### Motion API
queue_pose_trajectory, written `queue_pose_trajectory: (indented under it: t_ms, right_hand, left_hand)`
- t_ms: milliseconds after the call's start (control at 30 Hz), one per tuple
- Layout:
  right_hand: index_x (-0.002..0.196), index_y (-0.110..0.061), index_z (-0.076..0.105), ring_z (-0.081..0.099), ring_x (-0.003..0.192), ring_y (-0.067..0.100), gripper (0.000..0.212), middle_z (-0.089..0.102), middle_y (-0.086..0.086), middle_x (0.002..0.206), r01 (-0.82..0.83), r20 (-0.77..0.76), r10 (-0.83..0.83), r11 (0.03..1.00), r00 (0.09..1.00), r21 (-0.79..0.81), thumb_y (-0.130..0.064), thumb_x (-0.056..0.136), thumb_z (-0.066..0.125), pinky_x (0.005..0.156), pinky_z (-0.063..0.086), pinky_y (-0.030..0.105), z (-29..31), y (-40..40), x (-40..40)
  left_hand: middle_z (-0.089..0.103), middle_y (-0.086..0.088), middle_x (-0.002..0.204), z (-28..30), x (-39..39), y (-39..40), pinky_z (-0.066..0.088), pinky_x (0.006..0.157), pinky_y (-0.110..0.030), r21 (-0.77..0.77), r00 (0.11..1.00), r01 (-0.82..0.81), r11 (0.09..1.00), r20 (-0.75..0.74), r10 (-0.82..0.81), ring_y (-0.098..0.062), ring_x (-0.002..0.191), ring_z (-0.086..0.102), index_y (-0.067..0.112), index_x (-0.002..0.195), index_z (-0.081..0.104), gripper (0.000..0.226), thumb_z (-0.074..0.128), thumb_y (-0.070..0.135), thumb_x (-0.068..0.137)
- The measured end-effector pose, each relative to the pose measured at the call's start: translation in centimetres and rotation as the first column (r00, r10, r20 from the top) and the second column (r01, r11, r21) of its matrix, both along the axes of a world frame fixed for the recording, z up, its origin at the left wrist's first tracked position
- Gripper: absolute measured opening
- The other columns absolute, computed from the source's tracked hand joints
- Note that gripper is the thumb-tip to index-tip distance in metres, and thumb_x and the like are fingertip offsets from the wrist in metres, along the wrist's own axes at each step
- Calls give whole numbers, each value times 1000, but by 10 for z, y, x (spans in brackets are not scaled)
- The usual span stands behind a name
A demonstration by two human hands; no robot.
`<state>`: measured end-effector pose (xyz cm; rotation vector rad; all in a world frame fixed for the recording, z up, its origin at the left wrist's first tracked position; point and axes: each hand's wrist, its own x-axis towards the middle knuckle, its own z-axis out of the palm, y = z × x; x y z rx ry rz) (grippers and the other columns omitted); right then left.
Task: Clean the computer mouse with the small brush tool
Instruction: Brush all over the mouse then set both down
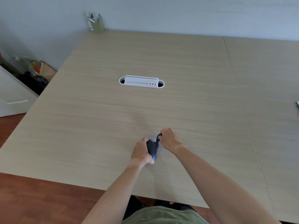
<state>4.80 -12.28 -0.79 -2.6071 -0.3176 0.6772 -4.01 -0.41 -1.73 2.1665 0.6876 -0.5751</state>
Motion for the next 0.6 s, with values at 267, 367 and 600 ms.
queue_pose_trajectory:
  t_ms: [267, 367, 600]
  right_hand:
    - [56, -8, 39, 37, 65, 25, 30, 41, 7, 62, 65, -48, -57, 983, 997, 172, 0, 83, 49, 54, 27, 31, 3, -16, -6]
    - [54, -11, 37, 37, 64, 25, 32, 40, 4, 58, 31, -35, -25, 985, 999, 169, 2, 81, 49, 55, 27, 32, -8, -29, -20]
    - [56, 0, 39, 25, 60, 24, 15, 30, 5, 53, 121, 3, -125, 966, 992, 230, 5, 68, 47, 54, 24, 33, -5, -31, -17]
  left_hand:
    - [41, -7, 130, 3, 1, -4, 54, 94, -44, 128, 987, 148, 981, -75, -139, -31, 114, 58, 34, 143, 33, 103, 91, 13, 60]
    - [37, -8, 133, 0, 2, -2, 54, 95, -44, 126, 975, 214, 969, -90, -203, -31, 116, 57, 35, 147, 32, 102, 88, 15, 64]
    - [40, -8, 132, -1, 5, 0, 53, 95, -44, 109, 966, 253, 961, -81, -245, -31, 117, 55, 31, 147, 32, 105, 88, 12, 61]
